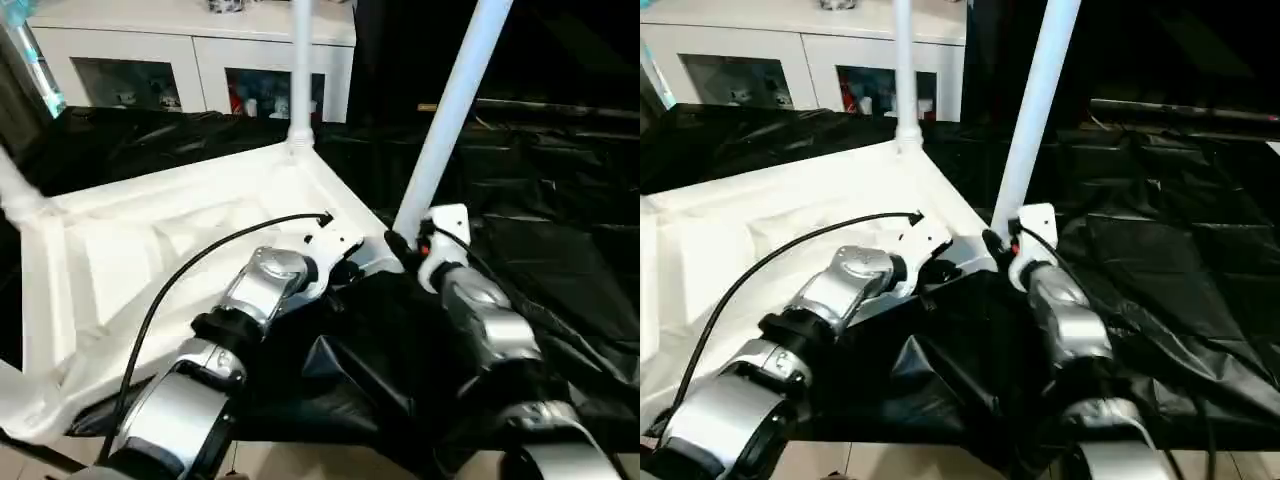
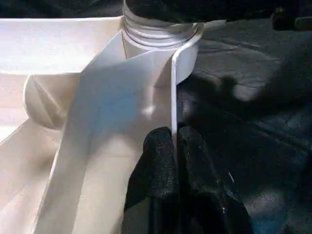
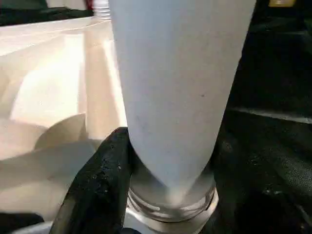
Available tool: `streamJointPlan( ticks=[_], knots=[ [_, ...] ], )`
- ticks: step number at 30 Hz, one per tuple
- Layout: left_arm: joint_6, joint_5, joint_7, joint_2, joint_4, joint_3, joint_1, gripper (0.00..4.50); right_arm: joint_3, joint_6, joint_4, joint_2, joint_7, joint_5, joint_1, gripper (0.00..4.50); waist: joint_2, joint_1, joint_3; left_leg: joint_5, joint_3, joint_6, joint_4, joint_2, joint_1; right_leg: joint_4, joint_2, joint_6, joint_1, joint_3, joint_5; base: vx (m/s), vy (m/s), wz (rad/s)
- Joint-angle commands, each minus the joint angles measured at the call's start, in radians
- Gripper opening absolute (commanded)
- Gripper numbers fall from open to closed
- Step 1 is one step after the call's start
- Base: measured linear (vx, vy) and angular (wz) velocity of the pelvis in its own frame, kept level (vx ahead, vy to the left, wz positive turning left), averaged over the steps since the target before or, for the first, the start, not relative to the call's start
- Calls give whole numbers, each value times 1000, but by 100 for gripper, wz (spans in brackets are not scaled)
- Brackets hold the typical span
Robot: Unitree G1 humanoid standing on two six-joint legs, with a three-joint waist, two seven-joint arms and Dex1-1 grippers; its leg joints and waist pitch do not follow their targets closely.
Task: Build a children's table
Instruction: Rotate leg to tighten
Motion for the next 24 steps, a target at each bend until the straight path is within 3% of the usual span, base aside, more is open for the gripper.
streamJointPlan(
  ticks=[1,3,8,11,13,18,21,24],
  knots=[
    [-43,-26,-40,-95,11,-43,3,0,49,46,36,69,41,27,-11,279,-10,-2,-52,-269,7,21,-63,3,7,-85,-29,-176,37,21,-197,0,0,0],
    [-51,-25,-78,-76,-1,-50,11,0,60,43,27,46,67,18,-9,308,-11,-1,-52,-274,7,22,-64,4,7,-87,-30,-172,38,21,-209,0,0,0],
    [-65,-31,-132,-30,-19,-49,24,0,106,32,-1,-52,173,-25,16,308,-14,3,-53,-241,8,32,-62,4,4,-84,-31,-178,41,21,-169,0,0,0],
    [-80,-41,-207,9,-43,-55,41,0,124,32,-62,-139,306,-23,53,308,-16,11,-54,-215,10,51,-57,4,4,-81,-30,-185,49,21,-123,0,0,0],
    [-89,-48,-252,29,-60,-61,52,0,130,34,-97,-178,367,-14,70,308,-16,11,-54,-203,11,70,-55,4,2,-78,-30,-199,47,21,-98,0,0,0],
    [-119,-101,-459,97,-154,-89,104,0,156,12,-163,-286,511,-13,106,308,-12,13,-50,-240,10,64,-59,9,3,-80,-30,-207,45,21,-150,0,0,0],
    [-91,-119,-549,140,-211,-102,125,0,151,31,-231,-337,618,40,131,308,-12,14,-51,-251,9,60,-60,12,5,-80,-31,-213,44,21,-159,0,0,0],
    [-82,-122,-598,174,-231,-104,133,0,156,59,-308,-377,722,86,162,308,-11,20,-52,-225,11,77,-56,12,6,-76,-29,-222,44,22,-113,0,0,0]
  ],
)
